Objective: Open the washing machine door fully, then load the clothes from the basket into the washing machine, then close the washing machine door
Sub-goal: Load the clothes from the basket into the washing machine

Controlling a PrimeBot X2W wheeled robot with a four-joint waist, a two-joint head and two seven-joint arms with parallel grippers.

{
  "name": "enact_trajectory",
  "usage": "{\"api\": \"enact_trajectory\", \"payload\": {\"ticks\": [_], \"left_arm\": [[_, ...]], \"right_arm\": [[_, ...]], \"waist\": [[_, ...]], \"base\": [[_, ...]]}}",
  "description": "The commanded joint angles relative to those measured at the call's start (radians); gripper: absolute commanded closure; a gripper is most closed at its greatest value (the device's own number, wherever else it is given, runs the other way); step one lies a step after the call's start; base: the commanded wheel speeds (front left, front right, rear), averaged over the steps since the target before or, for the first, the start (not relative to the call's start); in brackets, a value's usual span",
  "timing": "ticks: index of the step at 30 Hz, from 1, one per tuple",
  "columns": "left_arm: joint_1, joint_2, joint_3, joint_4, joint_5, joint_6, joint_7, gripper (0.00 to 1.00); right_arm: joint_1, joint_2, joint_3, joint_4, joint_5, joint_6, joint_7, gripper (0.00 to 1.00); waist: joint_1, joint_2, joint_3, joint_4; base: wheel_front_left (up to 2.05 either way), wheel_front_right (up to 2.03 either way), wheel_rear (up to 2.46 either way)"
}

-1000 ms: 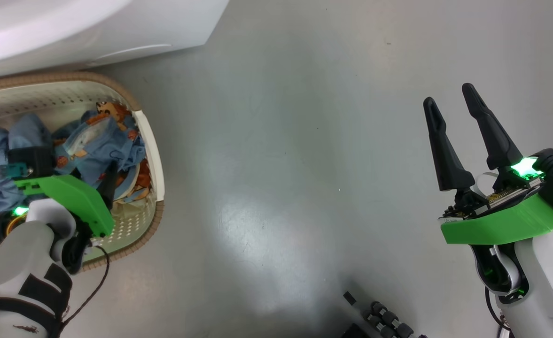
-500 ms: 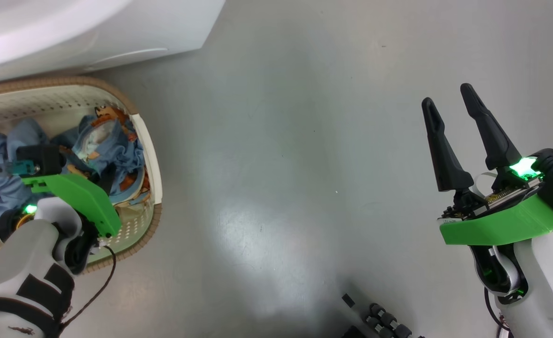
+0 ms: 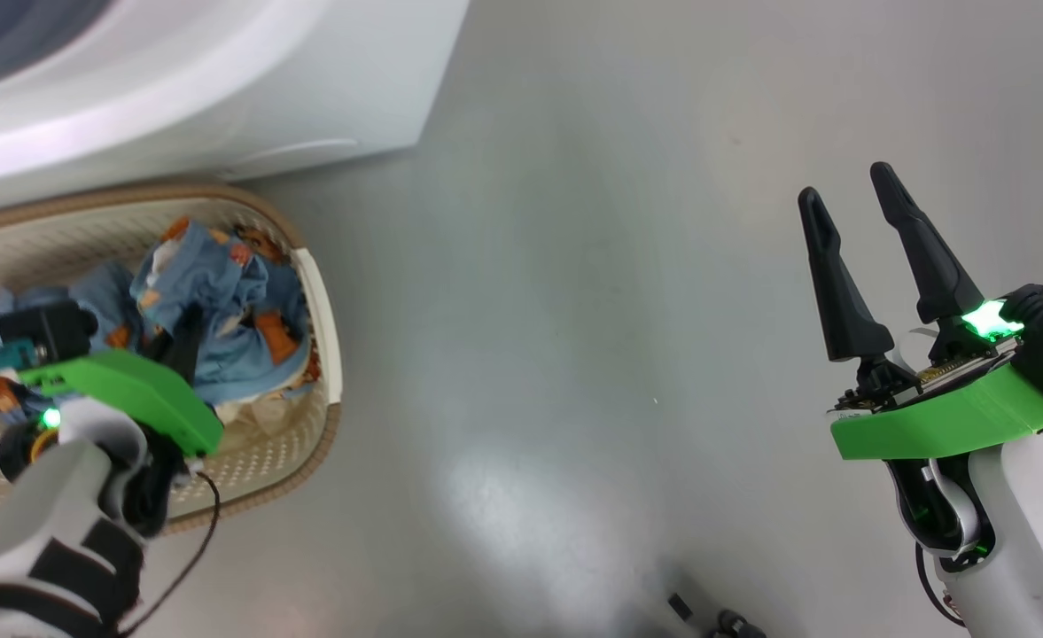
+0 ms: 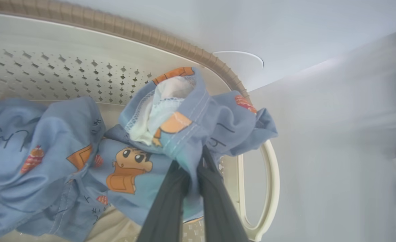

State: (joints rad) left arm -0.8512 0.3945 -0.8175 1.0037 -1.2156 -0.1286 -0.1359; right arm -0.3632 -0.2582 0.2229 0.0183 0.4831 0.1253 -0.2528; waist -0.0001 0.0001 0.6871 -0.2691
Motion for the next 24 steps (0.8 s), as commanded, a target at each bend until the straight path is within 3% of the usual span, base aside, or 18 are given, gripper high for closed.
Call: {"api": "enact_trajectory", "payload": {"ticks": [1, 15, 24], "left_arm": [[0.030, 0.036, 0.016, -0.016, -0.013, -0.002, -0.023, 1.00], [0.136, 0.031, -0.016, -0.075, -0.031, -0.002, -0.123, 1.00], [0.204, 0.041, 0.159, -0.166, 0.139, -0.002, -0.126, 1.00]], "right_arm": [[0.013, -0.016, 0.010, -0.012, 0.000, 0.005, -0.009, 0.00], [0.058, -0.033, 0.000, 0.037, 0.028, 0.005, -0.009, 0.00], [0.116, -0.060, -0.014, 0.046, 0.042, 0.005, -0.009, 0.00]], "waist": [[0.0001, -0.0001, -0.042, 0.024], [0.0001, -0.0001, -0.223, 0.083], [0.0001, -0.0001, -0.319, 0.121]], "base": [[0.00, 0.00, 0.00], [0.00, 0.00, 0.00], [0.00, 0.00, 0.00]]}}
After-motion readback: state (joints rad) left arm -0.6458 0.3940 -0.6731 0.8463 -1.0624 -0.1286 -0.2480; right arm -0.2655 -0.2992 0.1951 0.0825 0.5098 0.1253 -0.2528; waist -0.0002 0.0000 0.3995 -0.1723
